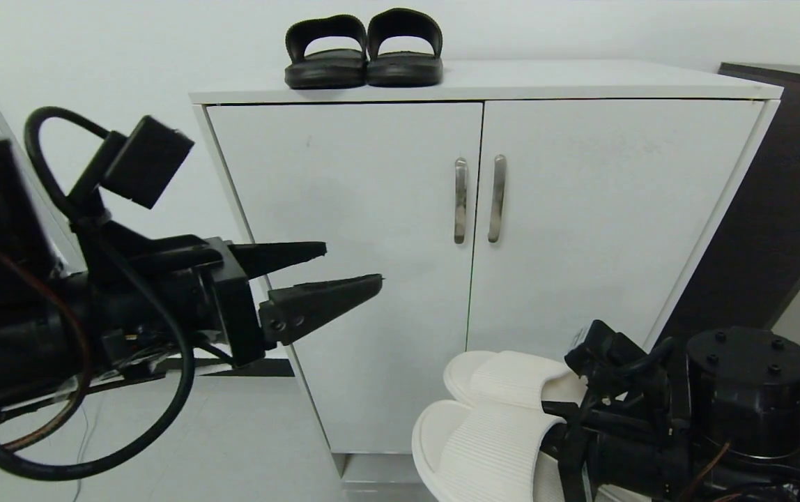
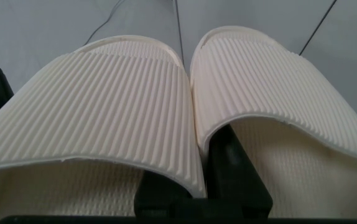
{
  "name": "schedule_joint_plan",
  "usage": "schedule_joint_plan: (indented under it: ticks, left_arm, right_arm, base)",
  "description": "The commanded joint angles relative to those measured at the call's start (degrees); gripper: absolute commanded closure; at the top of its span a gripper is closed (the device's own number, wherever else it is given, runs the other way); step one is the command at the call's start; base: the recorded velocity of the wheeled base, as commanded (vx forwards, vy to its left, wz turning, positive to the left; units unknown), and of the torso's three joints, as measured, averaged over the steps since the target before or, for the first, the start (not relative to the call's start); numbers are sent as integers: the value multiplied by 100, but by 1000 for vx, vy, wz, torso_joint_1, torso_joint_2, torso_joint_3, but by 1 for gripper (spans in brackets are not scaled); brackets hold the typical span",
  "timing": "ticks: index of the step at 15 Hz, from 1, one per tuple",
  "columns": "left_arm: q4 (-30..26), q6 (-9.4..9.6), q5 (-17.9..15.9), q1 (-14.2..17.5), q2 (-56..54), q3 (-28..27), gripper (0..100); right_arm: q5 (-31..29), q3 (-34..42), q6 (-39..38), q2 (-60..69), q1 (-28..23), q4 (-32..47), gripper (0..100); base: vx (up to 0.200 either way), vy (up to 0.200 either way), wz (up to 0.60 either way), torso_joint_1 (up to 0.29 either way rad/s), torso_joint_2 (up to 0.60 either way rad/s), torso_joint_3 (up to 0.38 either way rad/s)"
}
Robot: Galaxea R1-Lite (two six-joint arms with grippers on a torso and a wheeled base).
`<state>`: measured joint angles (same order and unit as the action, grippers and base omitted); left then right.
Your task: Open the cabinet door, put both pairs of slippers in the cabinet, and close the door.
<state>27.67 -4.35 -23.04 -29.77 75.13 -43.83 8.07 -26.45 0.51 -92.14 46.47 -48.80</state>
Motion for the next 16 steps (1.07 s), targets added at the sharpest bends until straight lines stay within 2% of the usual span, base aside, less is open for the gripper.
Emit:
schedule_joint_plan:
  ticks: [1,5,6,7,9,12,13,16]
  left_arm:
    - [1,-83,1,-424,503,-460,0]
    - [89,-145,-95,-864,1162,-1190,0]
    - [159,-198,-183,-917,1267,-1278,0]
    - [335,-365,-403,-961,1478,-1453,0]
    - [370,-567,-473,-969,1847,-1831,0]
    - [379,-725,-473,-969,2313,-2288,0]
    - [379,-857,-482,-969,2498,-2499,0]
    - [406,-892,-421,-996,2823,-2904,0]
  right_arm:
    - [10,0,2,-76,2,-7,100]
    - [10,0,-7,-85,2,-7,100]
    - [10,0,-7,-85,2,-7,100]
    - [10,0,-7,-85,2,-7,100]
    - [19,17,-7,-94,2,2,100]
    - [19,9,-7,-182,2,-7,100]
    - [10,17,-7,-208,2,-7,100]
    - [10,17,-7,-208,2,-7,100]
  base:
    - [0,0,0,0,0,0]
    - [0,0,0,0,0,0]
    - [0,0,0,0,0,0]
    - [0,0,0,0,0,0]
    - [0,0,0,0,0,0]
    - [0,0,0,0,0,0]
    - [0,0,0,0,0,0]
    - [0,0,0,0,0,0]
